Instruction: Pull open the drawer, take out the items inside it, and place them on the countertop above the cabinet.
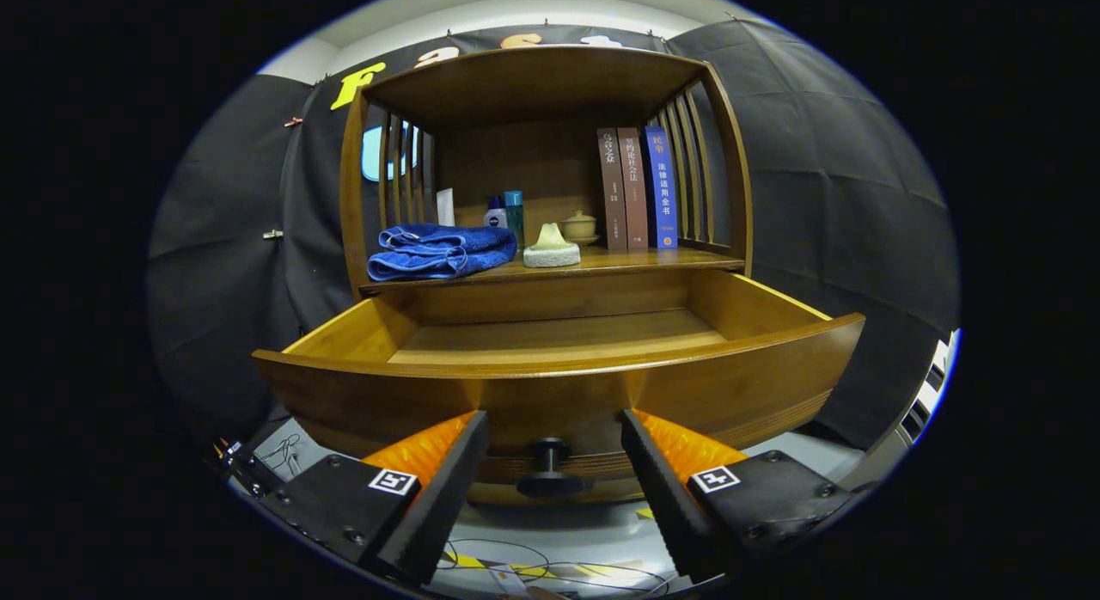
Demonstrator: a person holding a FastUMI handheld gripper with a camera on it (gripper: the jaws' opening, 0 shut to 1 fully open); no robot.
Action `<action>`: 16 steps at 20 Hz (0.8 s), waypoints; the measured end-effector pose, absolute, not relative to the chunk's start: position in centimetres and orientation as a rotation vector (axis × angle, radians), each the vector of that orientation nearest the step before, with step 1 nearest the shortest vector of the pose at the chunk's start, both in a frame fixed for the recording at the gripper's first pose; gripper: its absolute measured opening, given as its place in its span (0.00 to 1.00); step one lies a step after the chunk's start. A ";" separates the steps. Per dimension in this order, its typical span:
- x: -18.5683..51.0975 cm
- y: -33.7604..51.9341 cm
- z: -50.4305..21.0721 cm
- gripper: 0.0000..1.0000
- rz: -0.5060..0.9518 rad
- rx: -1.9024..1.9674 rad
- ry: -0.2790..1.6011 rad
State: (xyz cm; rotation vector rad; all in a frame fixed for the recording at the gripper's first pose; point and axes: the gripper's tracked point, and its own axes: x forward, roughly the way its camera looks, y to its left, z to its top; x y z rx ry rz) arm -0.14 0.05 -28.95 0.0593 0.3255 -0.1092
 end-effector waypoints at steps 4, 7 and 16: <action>2.5 -0.1 -29.0 1.00 -0.108 0.061 0.337; 6.0 -0.5 -28.4 1.00 -0.110 0.051 0.308; 14.6 -1.3 -29.6 1.00 -0.117 0.018 0.327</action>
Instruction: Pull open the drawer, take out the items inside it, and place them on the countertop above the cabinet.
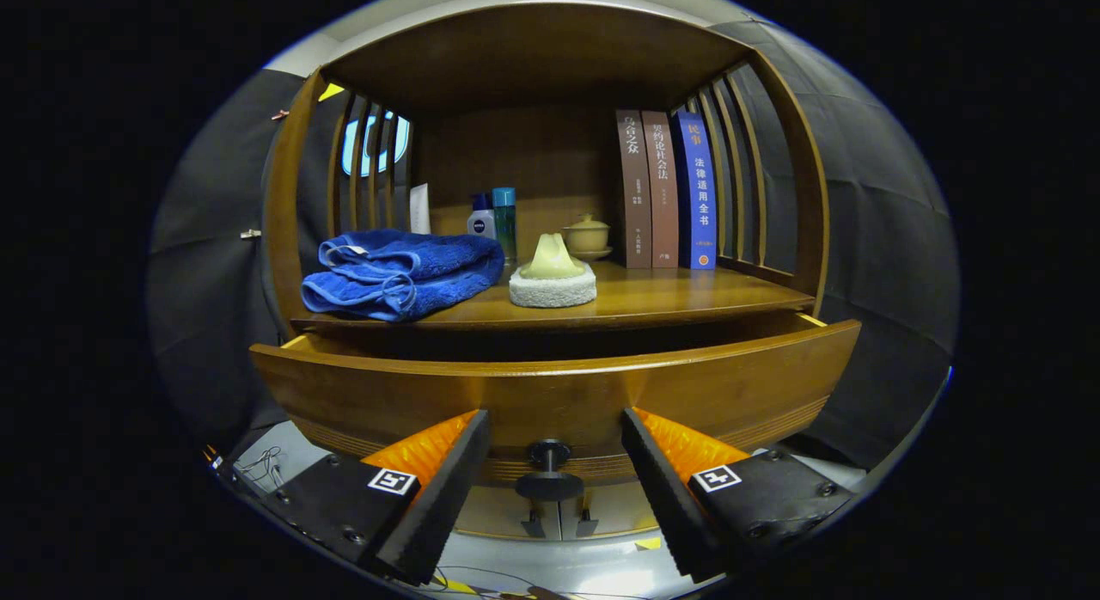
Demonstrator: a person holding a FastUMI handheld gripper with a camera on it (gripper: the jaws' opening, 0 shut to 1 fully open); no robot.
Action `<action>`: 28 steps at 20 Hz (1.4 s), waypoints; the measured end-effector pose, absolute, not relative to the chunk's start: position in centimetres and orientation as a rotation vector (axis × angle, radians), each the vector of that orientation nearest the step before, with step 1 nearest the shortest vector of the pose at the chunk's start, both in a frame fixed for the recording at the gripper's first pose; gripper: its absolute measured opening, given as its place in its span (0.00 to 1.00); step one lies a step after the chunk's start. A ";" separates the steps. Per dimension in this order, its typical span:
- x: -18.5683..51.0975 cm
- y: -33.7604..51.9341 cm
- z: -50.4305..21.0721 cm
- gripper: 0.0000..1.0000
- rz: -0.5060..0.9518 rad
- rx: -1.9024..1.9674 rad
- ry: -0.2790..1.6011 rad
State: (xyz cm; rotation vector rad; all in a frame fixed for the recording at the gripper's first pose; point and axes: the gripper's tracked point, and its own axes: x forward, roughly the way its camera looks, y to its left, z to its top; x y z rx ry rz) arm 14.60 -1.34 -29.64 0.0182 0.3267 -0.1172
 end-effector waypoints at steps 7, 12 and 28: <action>17.8 -1.9 -30.0 1.00 -0.107 0.017 0.333; 18.4 -2.0 -30.1 1.00 -0.114 0.003 0.328; 15.2 -1.3 -28.8 1.00 -0.106 -0.002 0.339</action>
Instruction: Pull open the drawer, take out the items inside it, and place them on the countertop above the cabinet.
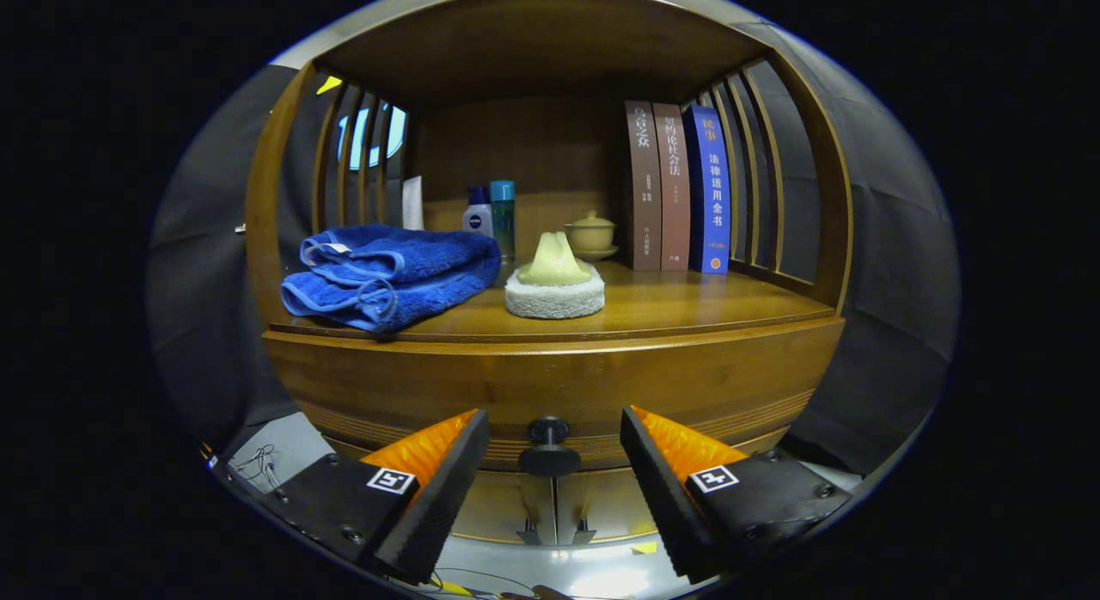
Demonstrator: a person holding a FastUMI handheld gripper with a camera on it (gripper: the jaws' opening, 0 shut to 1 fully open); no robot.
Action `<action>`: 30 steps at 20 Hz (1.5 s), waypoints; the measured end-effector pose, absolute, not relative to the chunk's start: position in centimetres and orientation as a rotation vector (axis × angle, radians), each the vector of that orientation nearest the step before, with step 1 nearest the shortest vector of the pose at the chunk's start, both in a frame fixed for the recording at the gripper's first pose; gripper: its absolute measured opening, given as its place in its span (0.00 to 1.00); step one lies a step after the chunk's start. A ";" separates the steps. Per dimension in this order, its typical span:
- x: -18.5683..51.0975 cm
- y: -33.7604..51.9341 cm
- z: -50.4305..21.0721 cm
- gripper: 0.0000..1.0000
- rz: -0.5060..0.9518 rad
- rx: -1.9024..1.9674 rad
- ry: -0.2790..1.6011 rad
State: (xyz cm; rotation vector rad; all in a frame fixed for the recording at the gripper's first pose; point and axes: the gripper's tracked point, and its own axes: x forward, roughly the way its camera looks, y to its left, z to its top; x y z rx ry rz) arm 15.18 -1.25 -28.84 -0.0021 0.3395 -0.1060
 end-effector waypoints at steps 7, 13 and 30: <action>11.5 -1.3 -19.5 1.00 -0.114 0.018 0.221; 8.5 -1.0 -9.6 0.99 -0.096 -0.003 0.114; 1.1 0.5 -1.5 0.99 -0.072 -0.066 0.046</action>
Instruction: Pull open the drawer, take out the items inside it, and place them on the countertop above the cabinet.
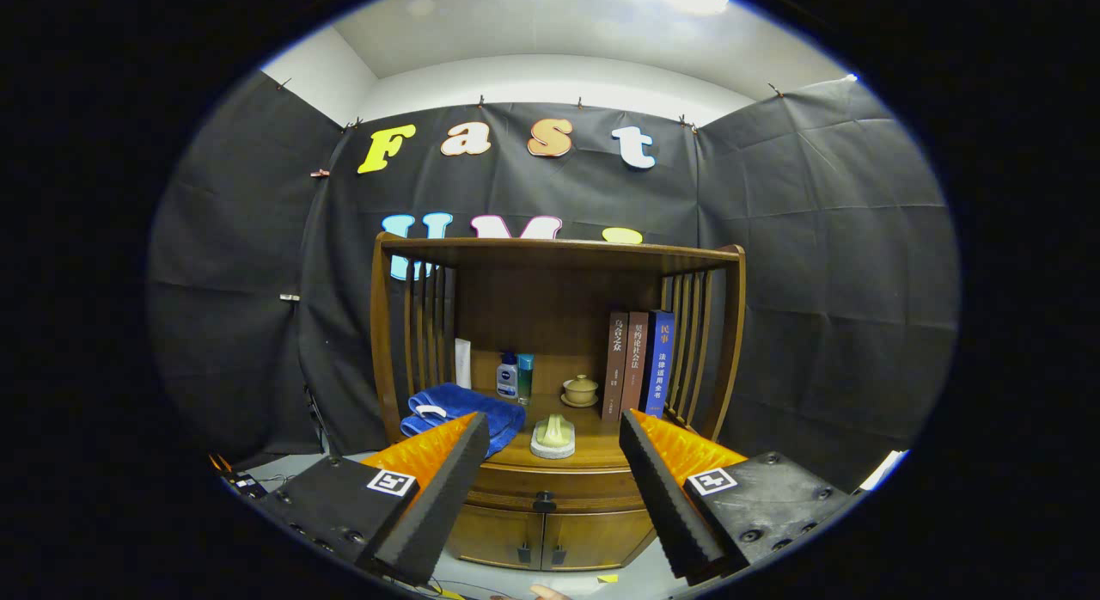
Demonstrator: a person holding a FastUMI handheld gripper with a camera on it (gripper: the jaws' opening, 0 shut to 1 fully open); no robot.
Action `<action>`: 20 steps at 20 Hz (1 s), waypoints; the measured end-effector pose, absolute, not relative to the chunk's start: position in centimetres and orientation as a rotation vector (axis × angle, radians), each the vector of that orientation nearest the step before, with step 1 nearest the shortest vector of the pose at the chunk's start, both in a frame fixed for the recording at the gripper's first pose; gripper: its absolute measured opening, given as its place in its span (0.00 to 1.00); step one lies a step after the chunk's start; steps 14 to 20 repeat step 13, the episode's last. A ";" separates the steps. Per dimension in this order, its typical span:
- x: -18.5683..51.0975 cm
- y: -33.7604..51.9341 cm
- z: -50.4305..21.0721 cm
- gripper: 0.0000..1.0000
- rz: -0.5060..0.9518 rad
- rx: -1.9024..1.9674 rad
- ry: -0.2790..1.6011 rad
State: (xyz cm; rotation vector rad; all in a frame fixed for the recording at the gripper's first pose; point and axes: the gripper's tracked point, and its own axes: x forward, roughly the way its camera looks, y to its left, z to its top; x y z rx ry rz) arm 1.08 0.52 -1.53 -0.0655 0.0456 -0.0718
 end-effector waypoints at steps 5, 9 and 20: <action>0.9 0.1 -1.7 0.99 -0.073 -0.066 0.052; 0.8 0.0 -1.5 0.99 -0.073 -0.060 0.050; 0.8 -0.2 -1.4 0.99 -0.074 -0.054 0.048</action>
